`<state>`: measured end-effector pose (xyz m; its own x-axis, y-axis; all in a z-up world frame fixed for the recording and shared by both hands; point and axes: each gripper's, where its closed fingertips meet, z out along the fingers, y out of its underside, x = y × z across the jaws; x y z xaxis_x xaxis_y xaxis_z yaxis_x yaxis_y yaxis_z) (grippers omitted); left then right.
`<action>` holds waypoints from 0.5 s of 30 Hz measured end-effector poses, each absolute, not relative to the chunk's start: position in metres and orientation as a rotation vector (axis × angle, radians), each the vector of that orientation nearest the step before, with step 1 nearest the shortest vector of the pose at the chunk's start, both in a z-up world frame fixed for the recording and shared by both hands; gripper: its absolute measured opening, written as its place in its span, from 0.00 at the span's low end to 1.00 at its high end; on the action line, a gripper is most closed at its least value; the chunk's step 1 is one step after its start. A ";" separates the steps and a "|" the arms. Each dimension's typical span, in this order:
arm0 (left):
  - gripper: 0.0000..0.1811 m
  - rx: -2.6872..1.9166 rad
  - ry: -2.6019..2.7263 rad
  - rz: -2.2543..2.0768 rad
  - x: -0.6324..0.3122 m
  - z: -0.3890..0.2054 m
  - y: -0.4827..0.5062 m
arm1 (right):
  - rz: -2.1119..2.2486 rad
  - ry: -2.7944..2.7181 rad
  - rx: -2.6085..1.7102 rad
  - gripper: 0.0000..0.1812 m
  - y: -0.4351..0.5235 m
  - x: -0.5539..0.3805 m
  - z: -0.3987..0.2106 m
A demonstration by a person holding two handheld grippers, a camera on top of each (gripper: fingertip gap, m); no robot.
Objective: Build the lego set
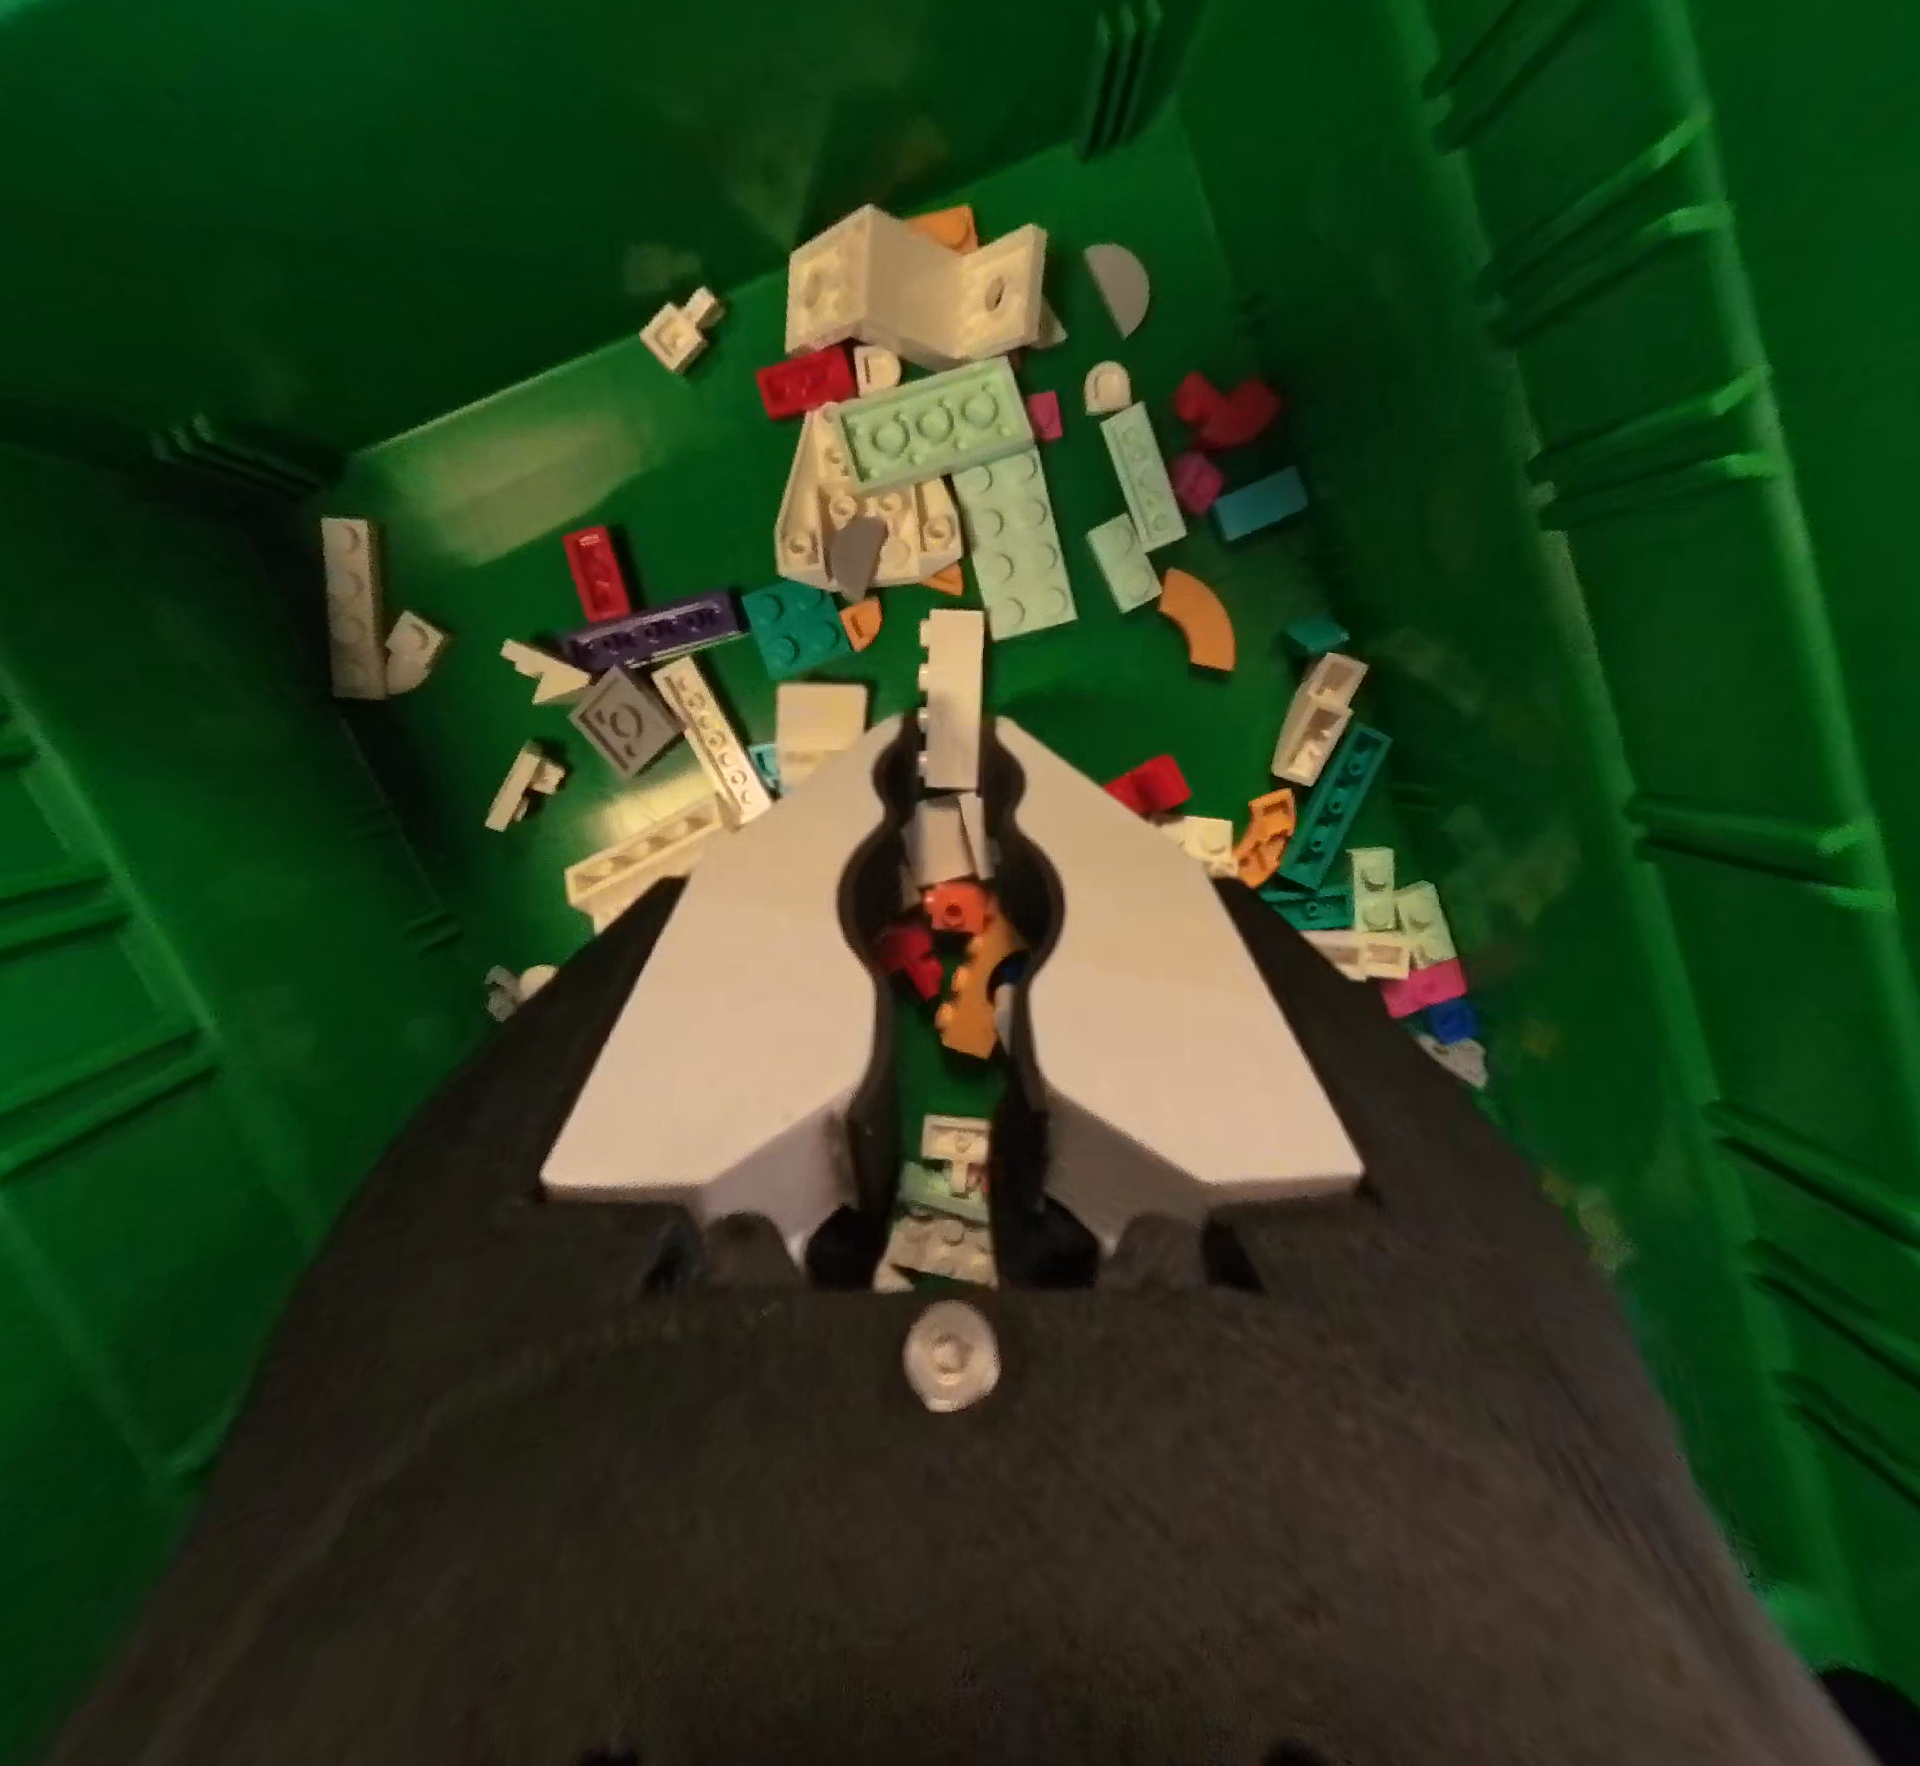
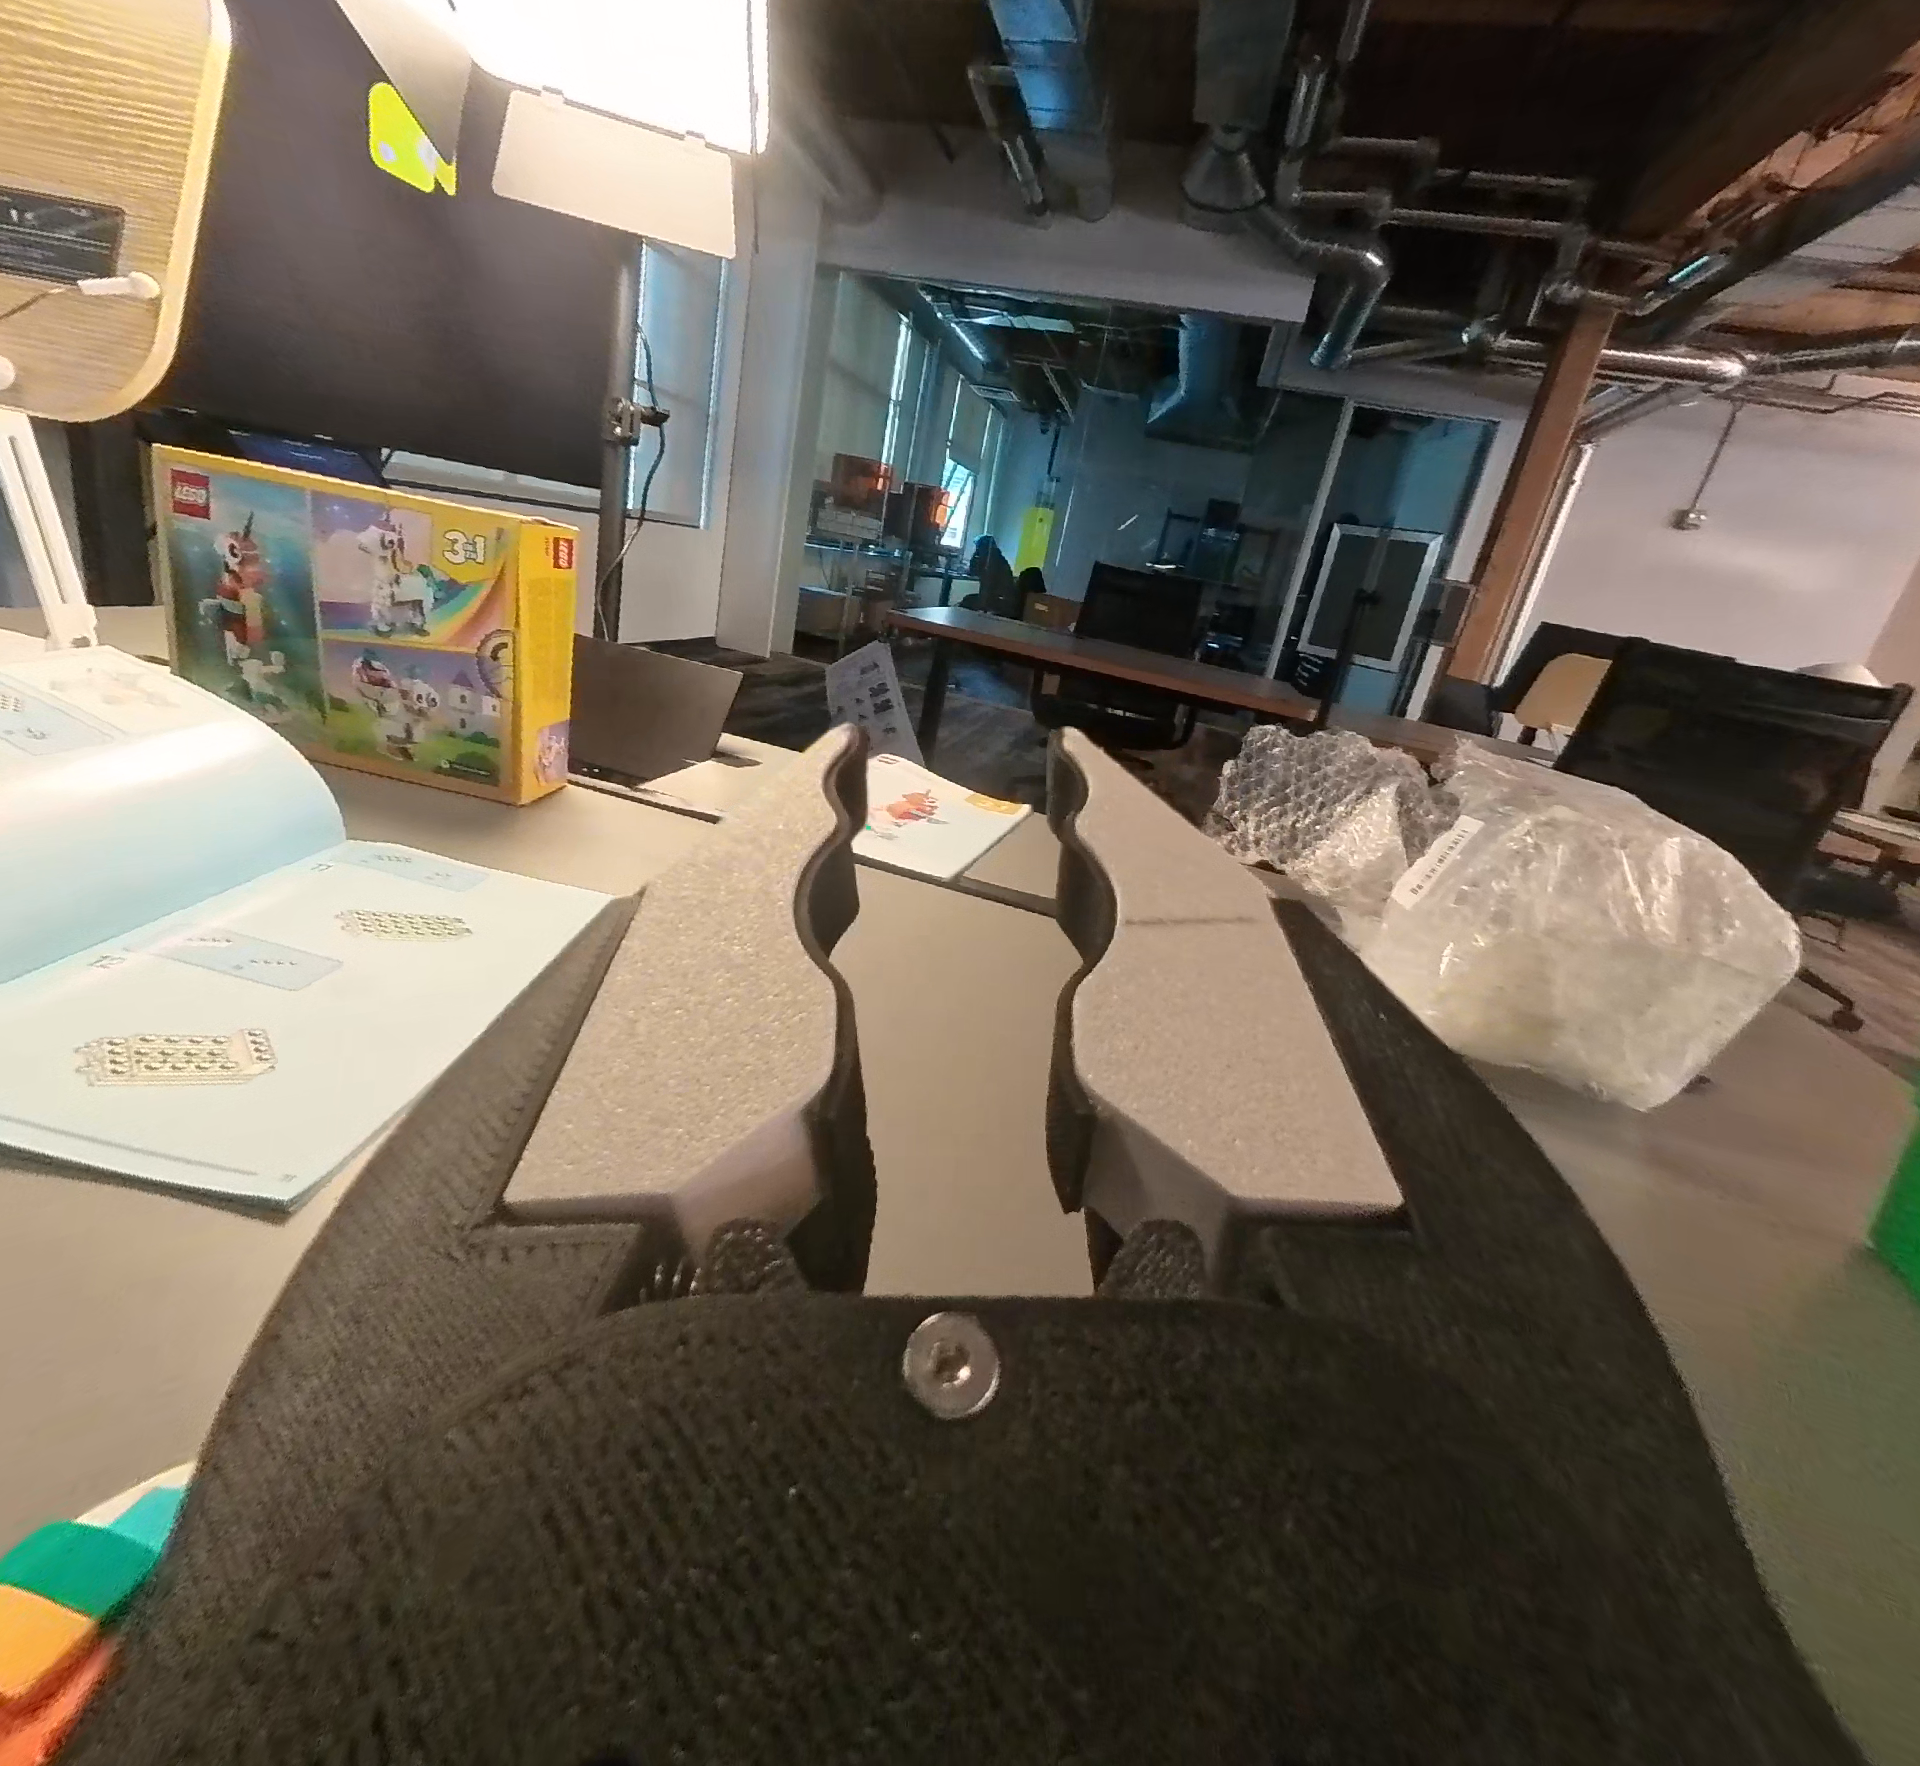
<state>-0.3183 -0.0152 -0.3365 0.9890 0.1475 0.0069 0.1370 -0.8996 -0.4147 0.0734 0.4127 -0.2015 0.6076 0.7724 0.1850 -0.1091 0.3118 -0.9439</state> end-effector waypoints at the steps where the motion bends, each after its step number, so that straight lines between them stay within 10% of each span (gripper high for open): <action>1: 0.08 -2.704 -0.182 0.079 -0.320 -0.335 -0.014 | 0.660 -0.719 -1.108 0.18 0.413 0.073 -0.201; 15: 0.06 -1.944 0.162 0.512 -0.182 -0.149 0.031 | 0.799 -0.795 -1.060 0.18 0.395 0.056 -0.200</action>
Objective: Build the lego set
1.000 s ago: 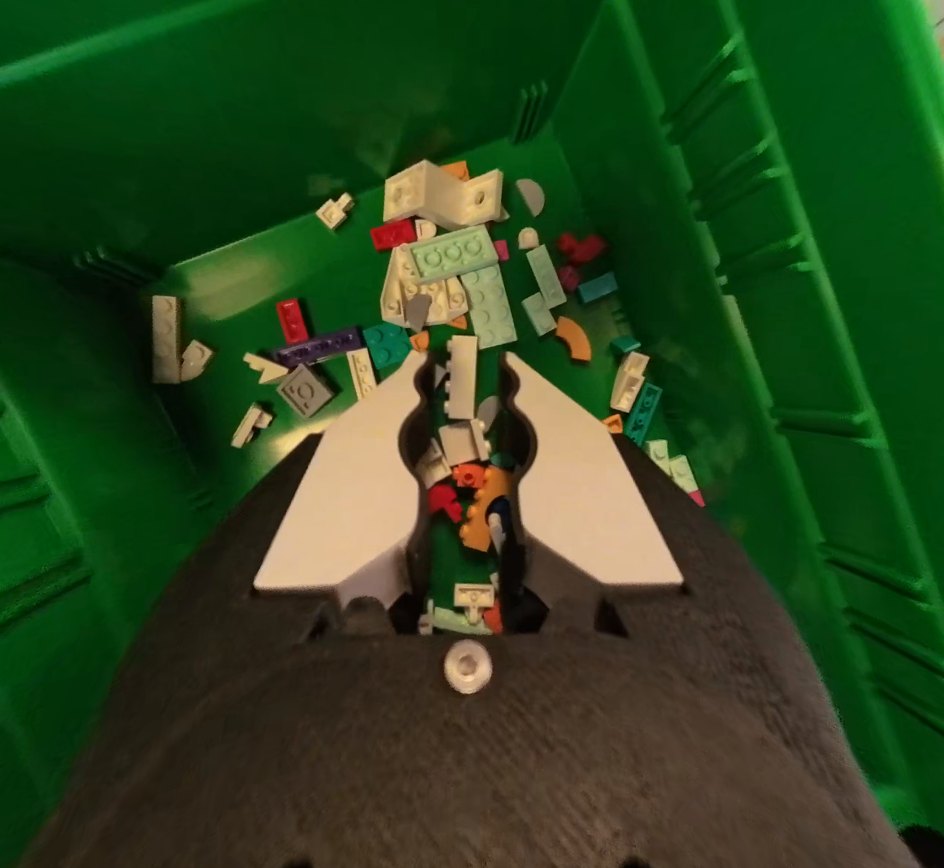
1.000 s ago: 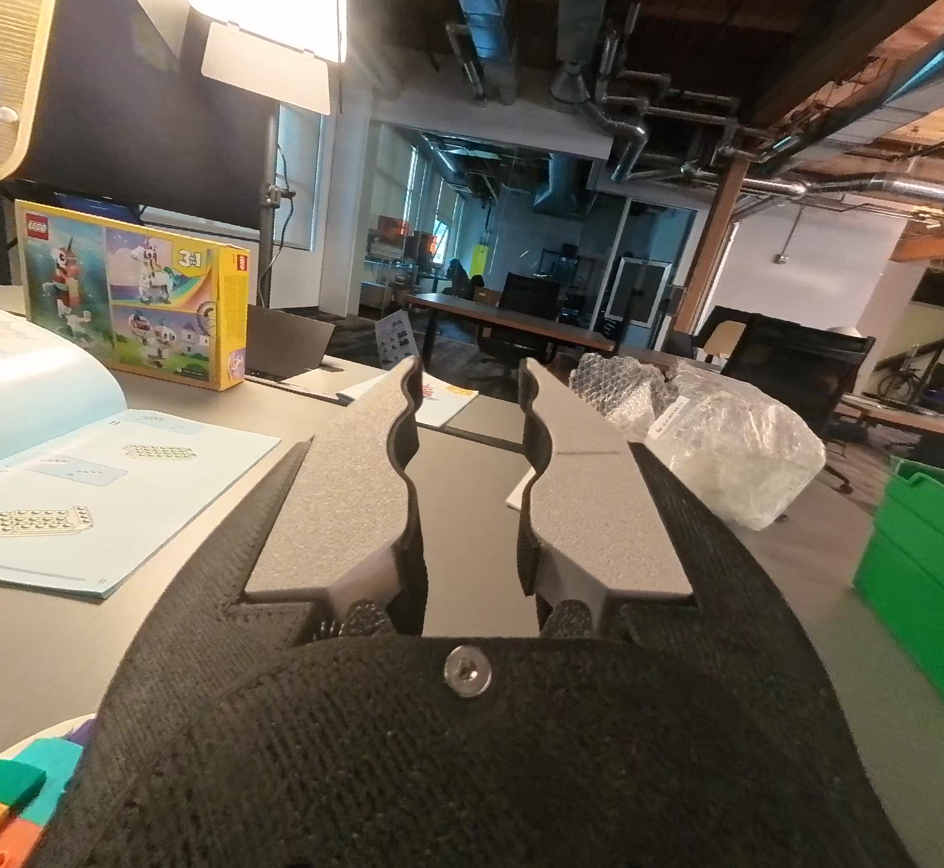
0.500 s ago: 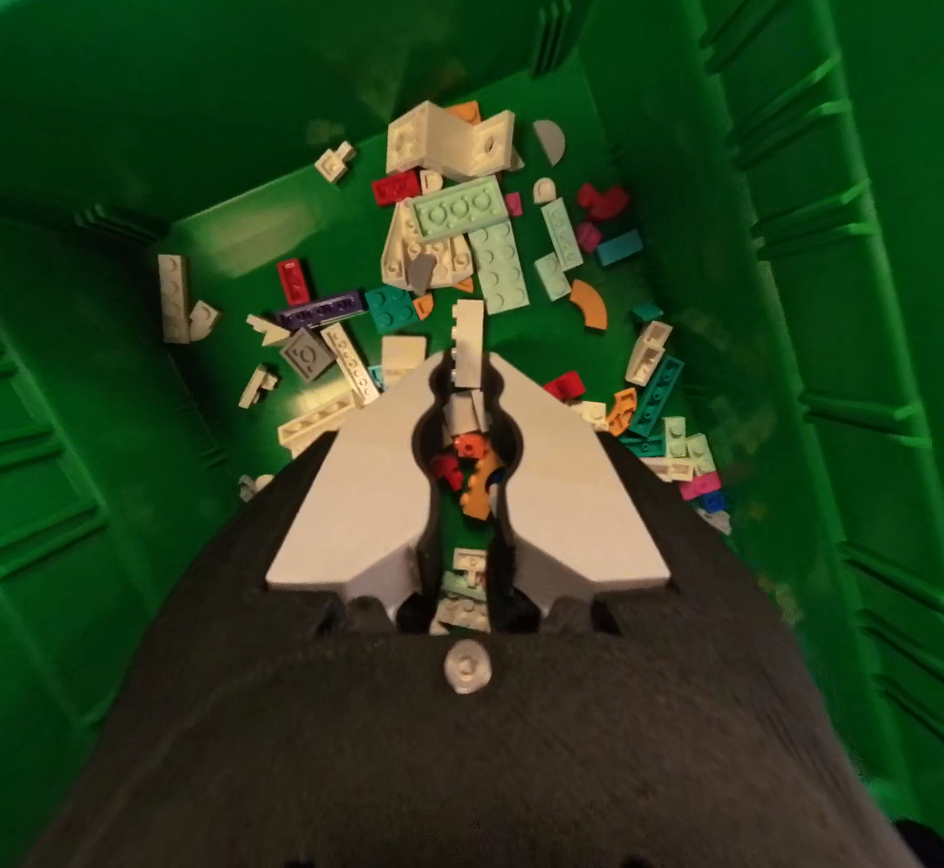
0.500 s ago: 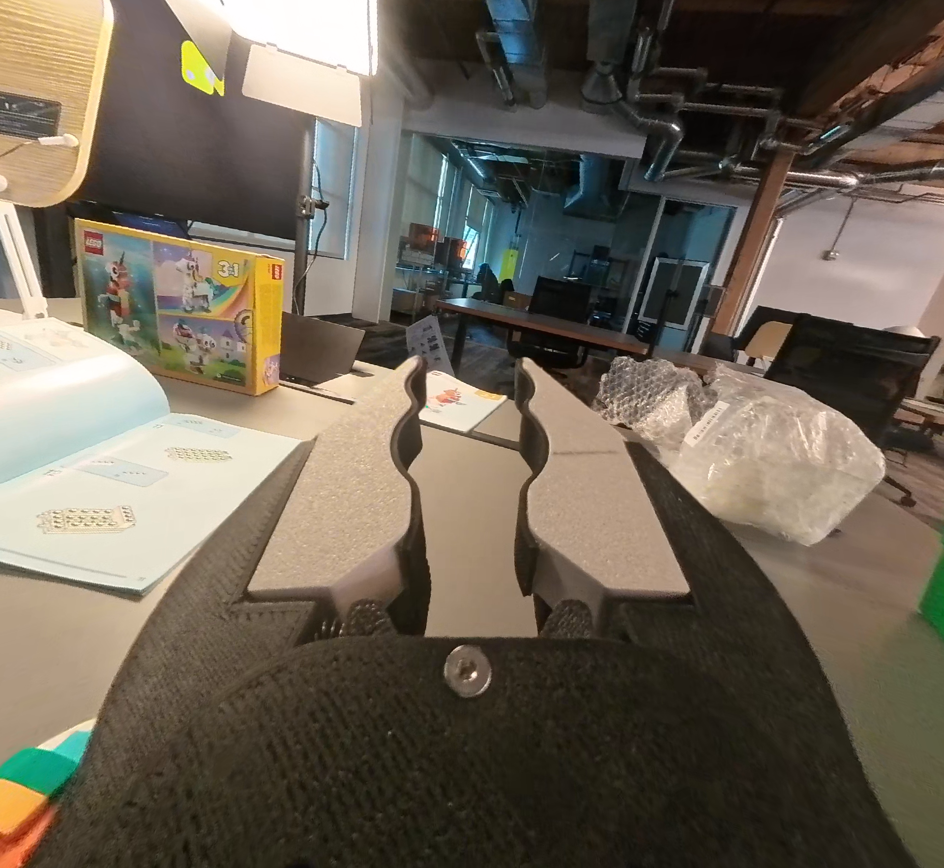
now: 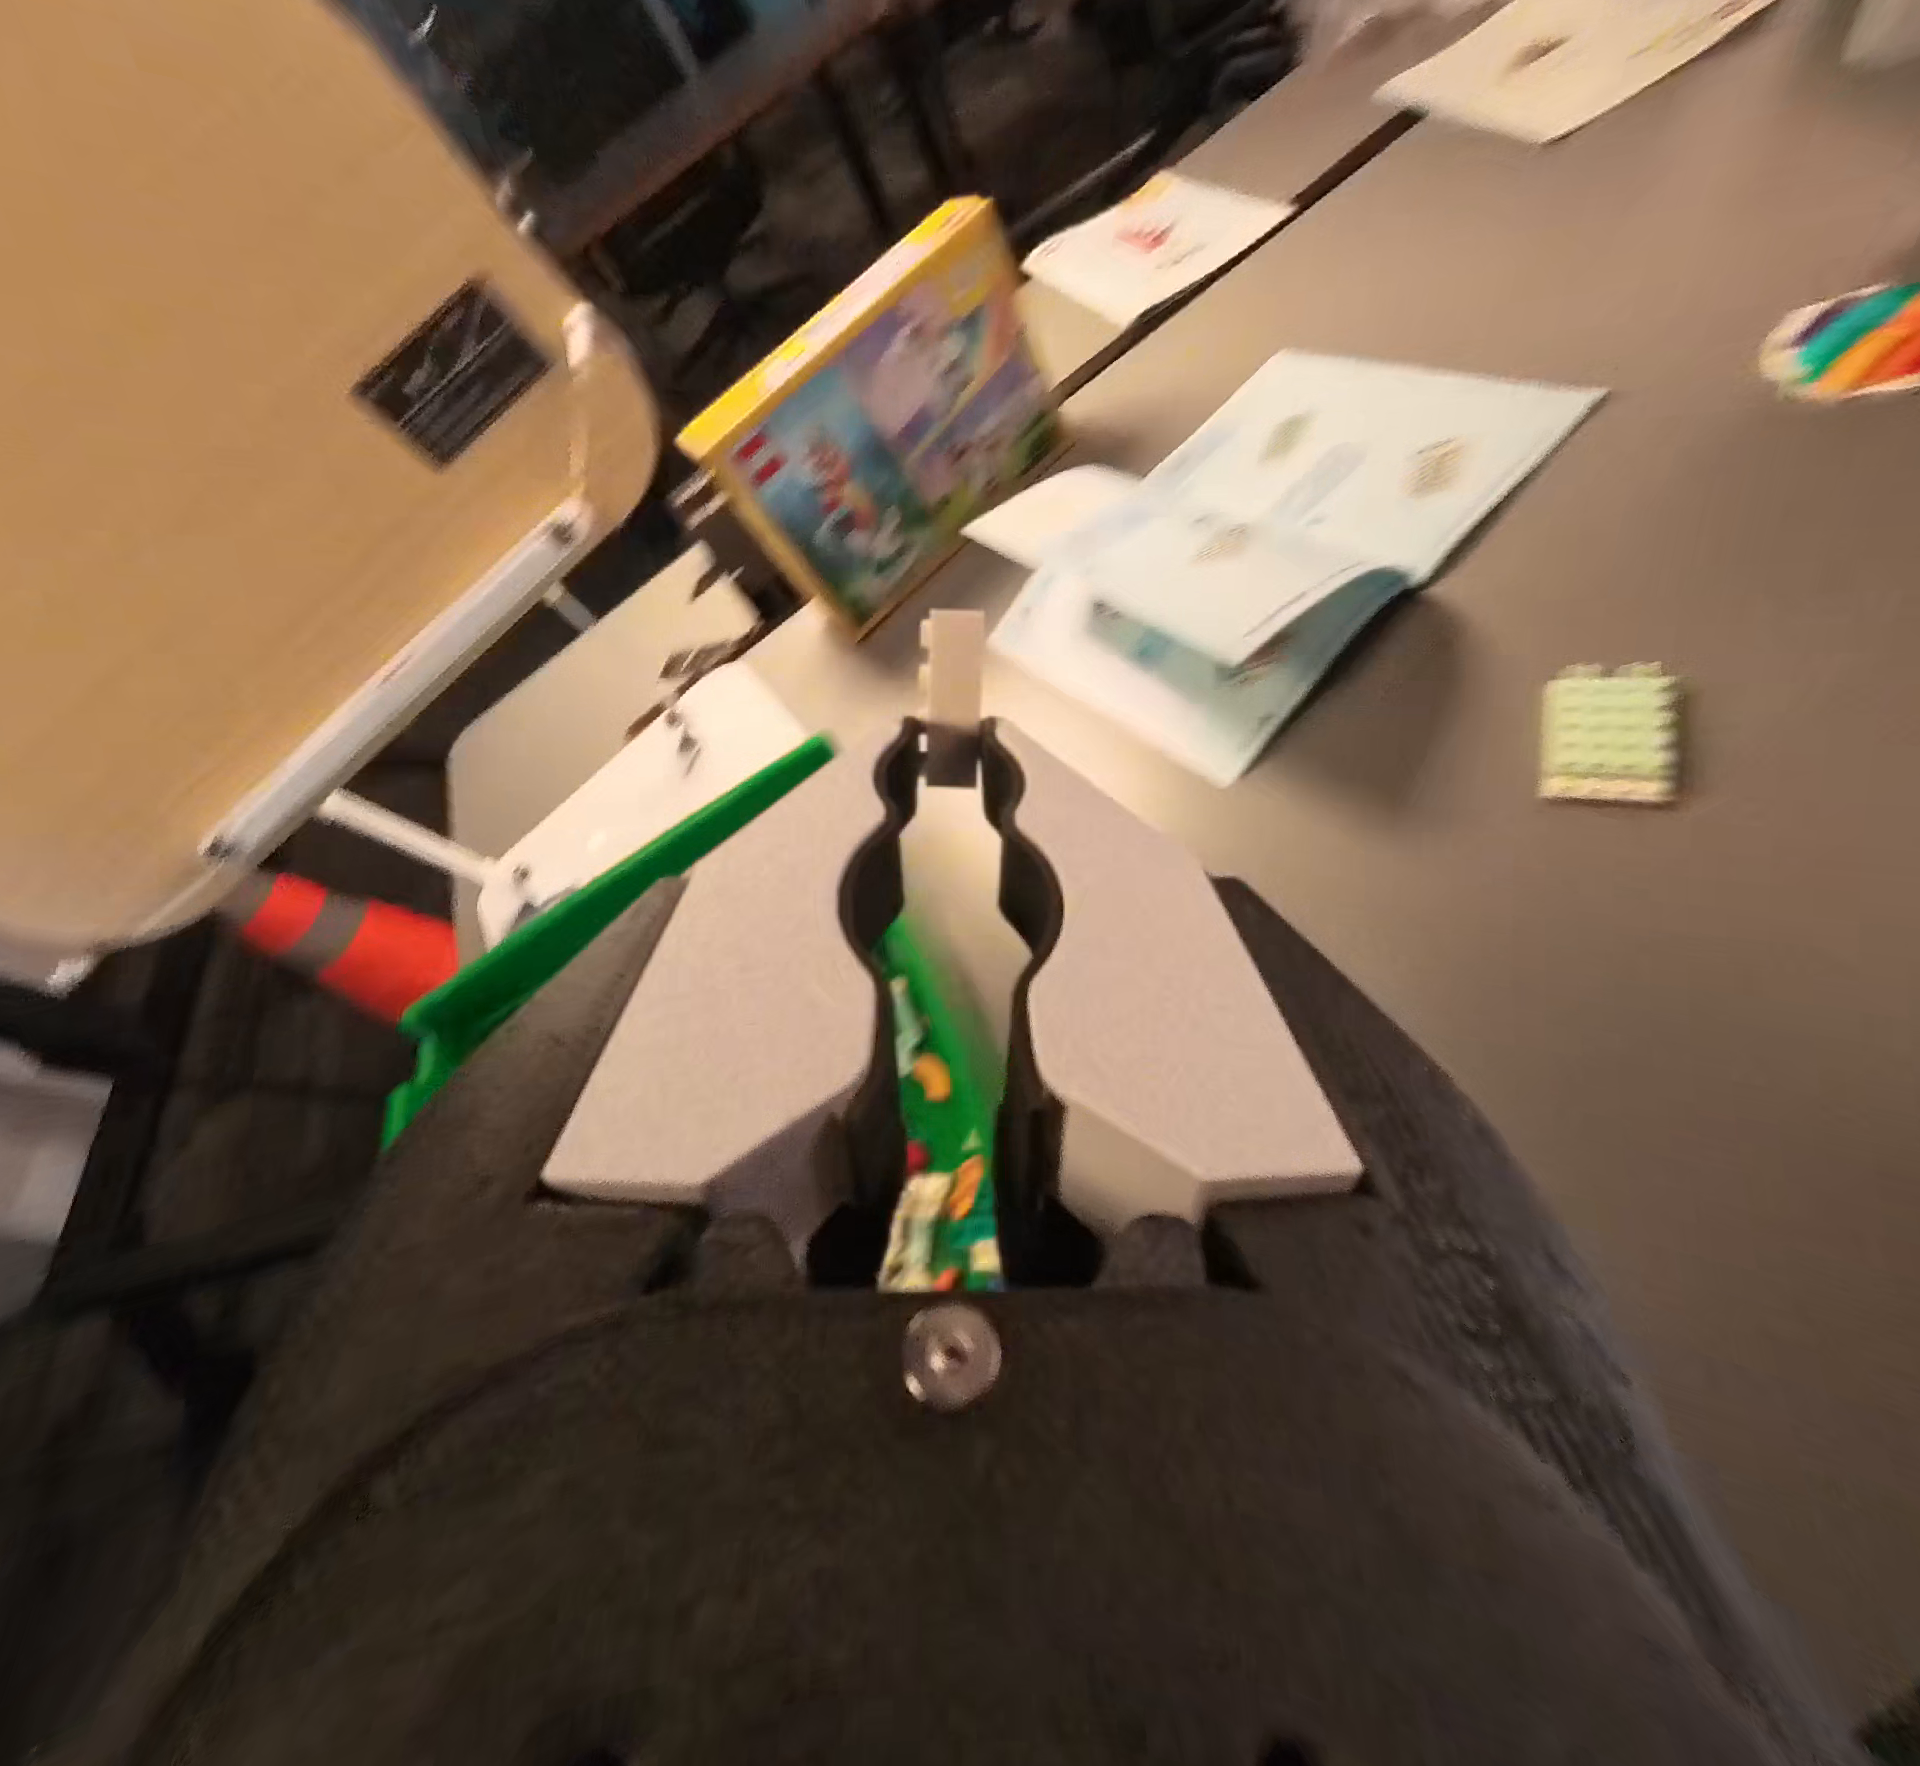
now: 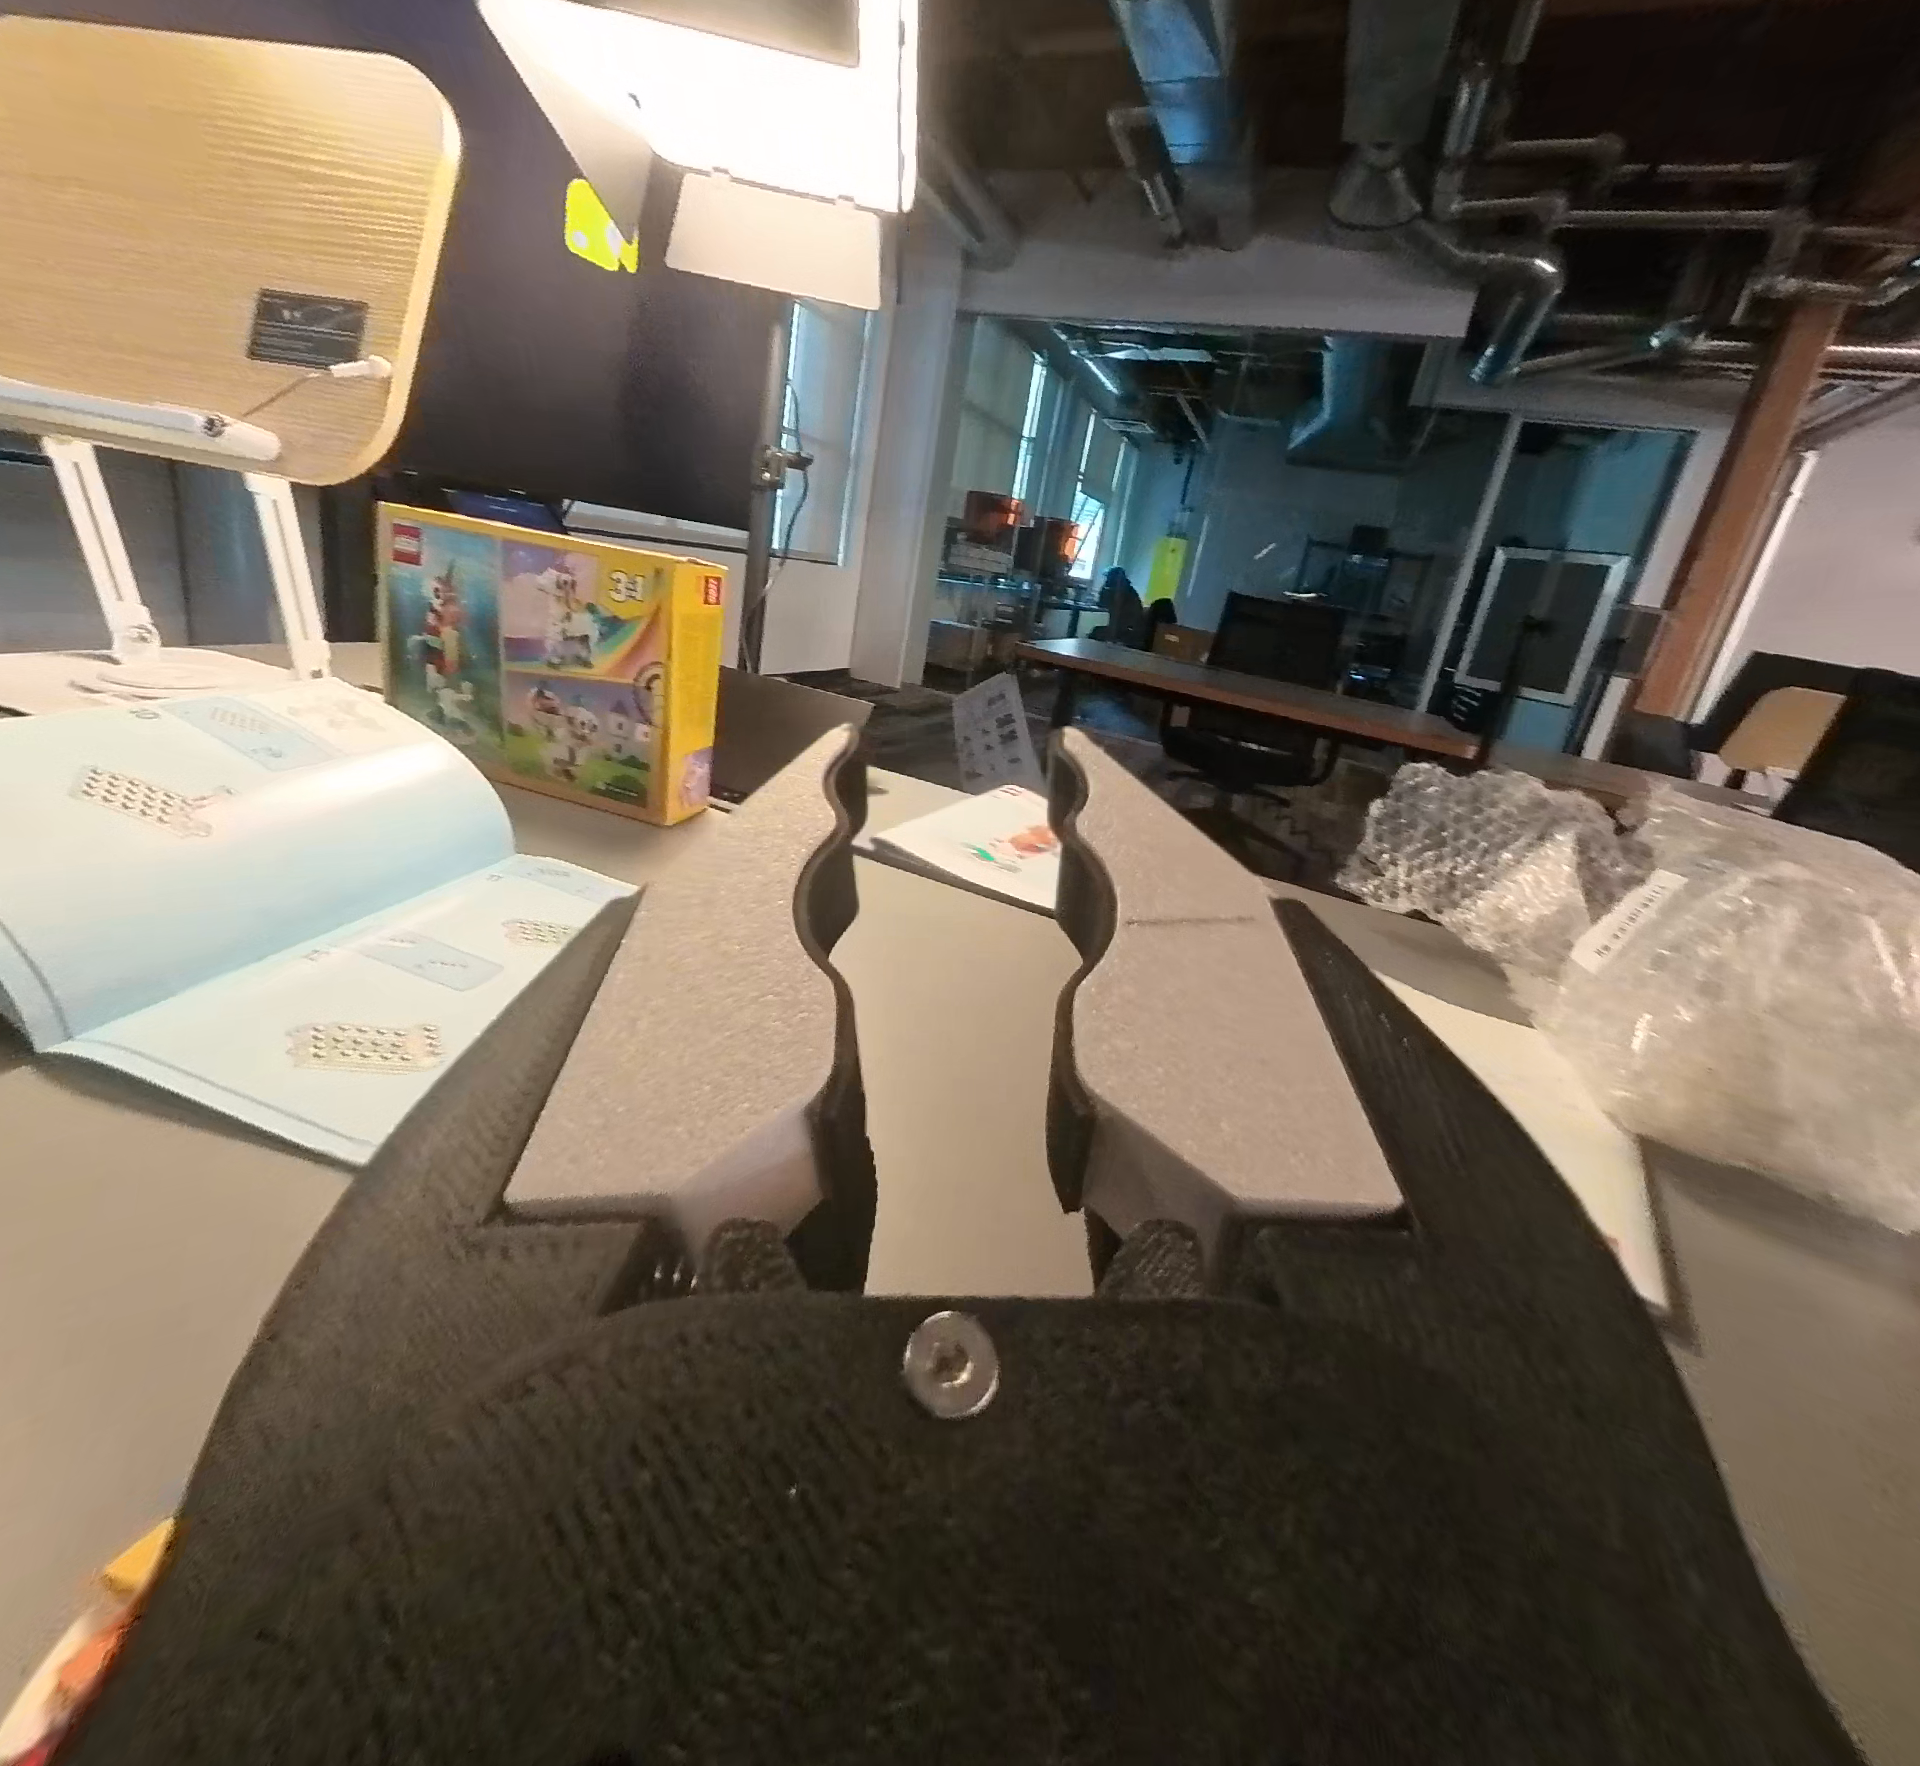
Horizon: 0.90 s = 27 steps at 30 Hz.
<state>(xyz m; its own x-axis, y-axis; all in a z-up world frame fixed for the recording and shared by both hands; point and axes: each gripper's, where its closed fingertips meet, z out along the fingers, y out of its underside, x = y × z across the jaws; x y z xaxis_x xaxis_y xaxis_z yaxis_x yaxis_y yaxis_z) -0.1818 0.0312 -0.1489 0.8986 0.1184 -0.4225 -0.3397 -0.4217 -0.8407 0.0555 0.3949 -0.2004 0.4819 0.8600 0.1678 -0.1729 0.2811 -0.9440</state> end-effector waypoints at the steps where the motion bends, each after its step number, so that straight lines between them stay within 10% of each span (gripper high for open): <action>1: 0.06 -1.930 0.213 0.489 -0.161 -0.150 0.039 | 0.812 -0.801 -1.055 0.18 0.393 0.054 -0.200; 16: 0.06 -1.488 1.059 0.366 0.045 -0.233 0.138 | 2.356 -1.746 -0.890 0.22 0.172 0.050 -0.202; 27: 0.06 -1.473 1.126 0.261 0.064 -0.244 0.138 | 2.568 -2.018 -0.856 0.16 0.129 0.068 -0.217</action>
